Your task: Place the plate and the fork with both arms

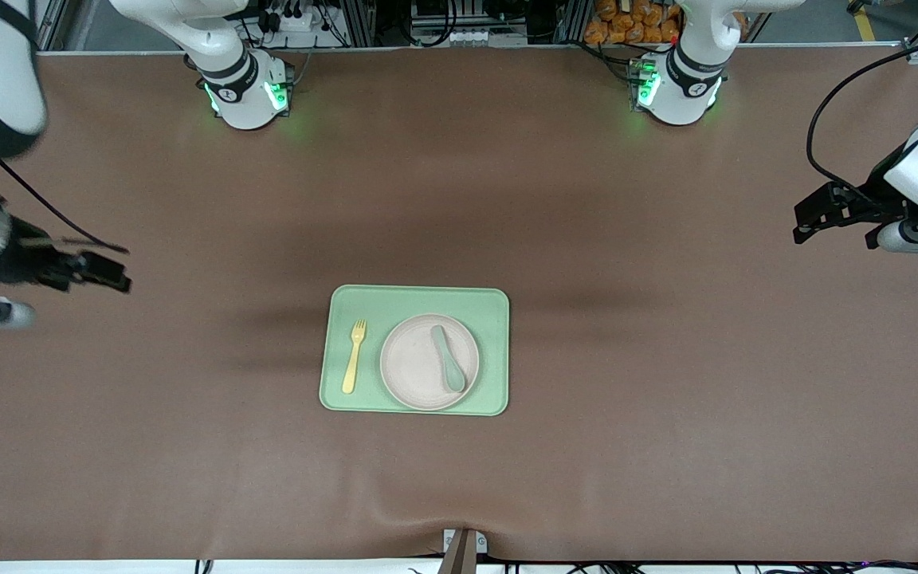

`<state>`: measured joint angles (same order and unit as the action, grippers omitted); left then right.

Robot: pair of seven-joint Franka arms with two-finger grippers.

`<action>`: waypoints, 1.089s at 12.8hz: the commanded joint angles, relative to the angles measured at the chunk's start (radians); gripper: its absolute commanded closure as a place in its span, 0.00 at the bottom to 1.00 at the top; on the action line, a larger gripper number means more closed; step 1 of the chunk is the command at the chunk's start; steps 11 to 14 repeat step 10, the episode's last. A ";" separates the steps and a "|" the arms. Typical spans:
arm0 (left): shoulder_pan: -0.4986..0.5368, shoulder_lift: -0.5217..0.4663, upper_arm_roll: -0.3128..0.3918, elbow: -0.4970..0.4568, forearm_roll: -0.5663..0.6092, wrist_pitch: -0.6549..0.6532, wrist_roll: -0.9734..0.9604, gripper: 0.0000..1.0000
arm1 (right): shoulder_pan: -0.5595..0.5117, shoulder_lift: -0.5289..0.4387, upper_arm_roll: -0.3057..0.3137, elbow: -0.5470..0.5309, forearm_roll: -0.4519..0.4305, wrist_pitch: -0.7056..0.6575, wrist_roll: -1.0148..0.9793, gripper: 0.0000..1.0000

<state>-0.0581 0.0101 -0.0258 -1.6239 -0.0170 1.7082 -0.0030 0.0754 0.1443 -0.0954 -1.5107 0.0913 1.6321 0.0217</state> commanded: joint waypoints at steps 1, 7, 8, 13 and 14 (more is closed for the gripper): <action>-0.005 0.004 0.000 0.016 0.008 -0.013 -0.014 0.00 | -0.014 -0.091 0.013 -0.034 -0.021 -0.037 -0.023 0.00; -0.003 0.001 0.000 0.028 0.009 -0.039 -0.015 0.00 | -0.044 -0.135 0.025 0.021 -0.074 -0.136 -0.046 0.00; -0.003 0.002 0.000 0.033 0.009 -0.051 -0.015 0.00 | -0.077 -0.141 0.042 0.024 -0.068 -0.141 -0.048 0.00; -0.002 0.002 0.000 0.033 0.009 -0.055 -0.015 0.00 | -0.108 -0.143 0.060 0.026 -0.064 -0.166 -0.043 0.00; -0.002 0.002 0.000 0.033 0.009 -0.055 -0.015 0.00 | -0.108 -0.143 0.060 0.026 -0.064 -0.166 -0.043 0.00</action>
